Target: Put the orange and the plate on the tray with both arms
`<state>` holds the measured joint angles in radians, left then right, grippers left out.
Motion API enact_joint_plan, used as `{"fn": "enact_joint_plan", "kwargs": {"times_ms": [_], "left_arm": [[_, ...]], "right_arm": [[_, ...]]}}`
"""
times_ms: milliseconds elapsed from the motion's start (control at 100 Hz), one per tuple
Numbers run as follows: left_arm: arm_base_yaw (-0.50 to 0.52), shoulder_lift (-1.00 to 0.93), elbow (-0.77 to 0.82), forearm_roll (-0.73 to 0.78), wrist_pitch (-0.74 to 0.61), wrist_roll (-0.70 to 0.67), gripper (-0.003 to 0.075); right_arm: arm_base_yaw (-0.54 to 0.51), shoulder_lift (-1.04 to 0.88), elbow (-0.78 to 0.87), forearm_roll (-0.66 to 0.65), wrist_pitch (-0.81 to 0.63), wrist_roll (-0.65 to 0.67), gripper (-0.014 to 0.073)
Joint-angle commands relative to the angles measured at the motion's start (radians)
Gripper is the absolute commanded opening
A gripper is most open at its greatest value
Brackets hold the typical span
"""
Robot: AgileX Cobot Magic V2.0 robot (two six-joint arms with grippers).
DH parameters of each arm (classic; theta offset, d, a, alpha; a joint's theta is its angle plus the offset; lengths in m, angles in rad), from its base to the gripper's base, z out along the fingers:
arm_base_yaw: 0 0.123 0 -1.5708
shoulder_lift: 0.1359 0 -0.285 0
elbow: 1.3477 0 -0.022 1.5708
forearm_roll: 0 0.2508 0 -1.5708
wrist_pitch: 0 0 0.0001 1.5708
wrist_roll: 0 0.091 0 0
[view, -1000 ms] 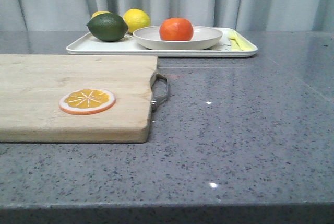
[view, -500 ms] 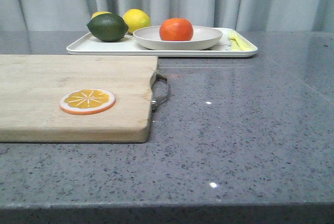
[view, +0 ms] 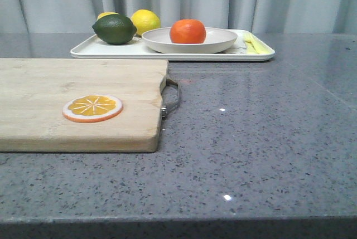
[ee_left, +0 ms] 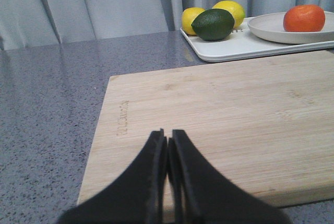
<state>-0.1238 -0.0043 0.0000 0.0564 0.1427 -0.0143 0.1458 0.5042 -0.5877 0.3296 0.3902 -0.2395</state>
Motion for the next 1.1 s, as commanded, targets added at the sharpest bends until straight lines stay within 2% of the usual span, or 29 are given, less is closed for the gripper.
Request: {"fn": "enact_joint_plan", "kwargs": {"times_ms": [0, 550, 800, 940, 1090], "left_arm": [[0.002, -0.033, 0.007, -0.009, -0.068, 0.000, -0.0019], [0.002, -0.033, 0.007, -0.009, -0.068, 0.000, -0.0019], [0.002, -0.033, 0.007, -0.009, -0.068, 0.000, -0.0019], [0.002, -0.033, 0.007, -0.009, -0.068, 0.000, -0.0019], [0.002, -0.033, 0.007, -0.009, -0.068, 0.000, -0.0019]], "right_arm": [[-0.007, 0.000, -0.027, 0.005, -0.080, -0.007, -0.0067], [-0.007, 0.000, -0.027, 0.005, -0.080, -0.007, -0.0067], [-0.007, -0.057, 0.033, -0.072, -0.096, -0.007, -0.0067], [-0.007, -0.158, 0.130, -0.134, -0.185, 0.025, -0.0067], [-0.007, -0.270, 0.264, -0.232, -0.310, 0.156, -0.0067]]}}
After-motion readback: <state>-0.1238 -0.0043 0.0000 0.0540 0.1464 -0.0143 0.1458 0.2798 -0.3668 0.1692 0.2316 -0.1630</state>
